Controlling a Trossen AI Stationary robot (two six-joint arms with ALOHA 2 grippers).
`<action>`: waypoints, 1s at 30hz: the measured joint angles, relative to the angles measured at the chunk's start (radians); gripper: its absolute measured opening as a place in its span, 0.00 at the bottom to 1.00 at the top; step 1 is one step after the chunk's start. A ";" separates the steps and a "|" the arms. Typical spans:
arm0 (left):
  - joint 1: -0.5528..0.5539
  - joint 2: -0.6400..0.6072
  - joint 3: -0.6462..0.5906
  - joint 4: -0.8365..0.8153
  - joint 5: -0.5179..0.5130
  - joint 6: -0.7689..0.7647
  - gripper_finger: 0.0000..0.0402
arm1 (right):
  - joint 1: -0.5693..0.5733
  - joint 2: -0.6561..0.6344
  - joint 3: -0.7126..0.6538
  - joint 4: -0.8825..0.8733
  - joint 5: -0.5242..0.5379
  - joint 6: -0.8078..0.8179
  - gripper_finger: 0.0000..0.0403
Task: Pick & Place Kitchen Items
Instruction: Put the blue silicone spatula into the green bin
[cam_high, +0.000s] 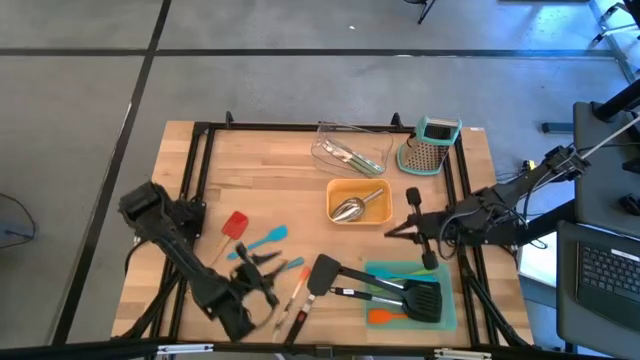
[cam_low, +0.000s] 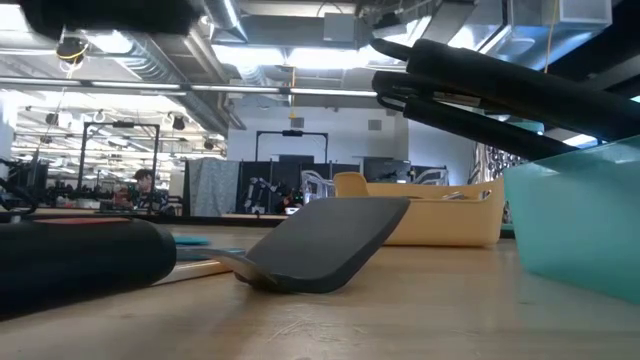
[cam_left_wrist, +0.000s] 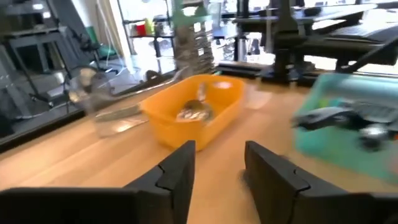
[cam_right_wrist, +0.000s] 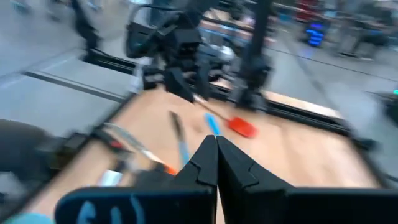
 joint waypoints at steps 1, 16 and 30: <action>0.001 -0.027 -0.049 0.000 0.001 -0.035 0.32 | -0.004 0.000 0.000 -0.010 0.036 -0.009 0.00; 0.242 -0.365 -0.500 0.354 0.166 0.221 0.29 | -0.285 0.035 -0.029 -0.064 -0.203 -0.071 0.00; 0.742 -0.411 -0.736 1.580 1.084 1.181 0.29 | -0.485 0.035 -0.029 -0.085 -0.214 -0.128 0.00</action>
